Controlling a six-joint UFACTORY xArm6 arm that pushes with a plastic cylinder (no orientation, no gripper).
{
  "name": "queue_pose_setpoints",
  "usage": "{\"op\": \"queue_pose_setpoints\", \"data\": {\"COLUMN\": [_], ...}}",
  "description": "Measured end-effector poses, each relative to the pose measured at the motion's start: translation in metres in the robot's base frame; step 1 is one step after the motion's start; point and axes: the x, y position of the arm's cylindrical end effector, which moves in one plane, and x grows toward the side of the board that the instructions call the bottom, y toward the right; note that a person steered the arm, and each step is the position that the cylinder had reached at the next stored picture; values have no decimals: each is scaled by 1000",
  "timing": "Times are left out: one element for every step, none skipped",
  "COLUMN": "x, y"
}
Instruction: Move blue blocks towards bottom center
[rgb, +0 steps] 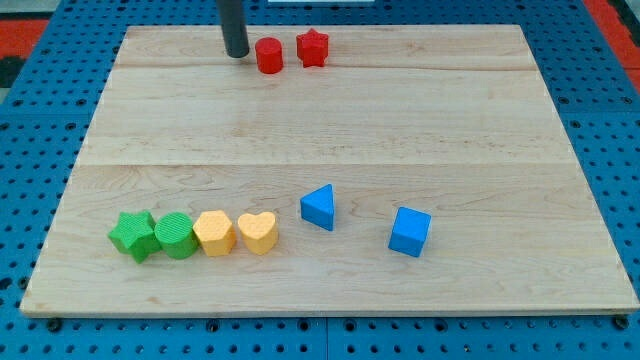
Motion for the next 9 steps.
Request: {"op": "queue_pose_setpoints", "data": {"x": [0,0,-13,-51,-49,-50,-49,-50,-50], "y": [18,26,31,25,26,26,27,27,28]}}
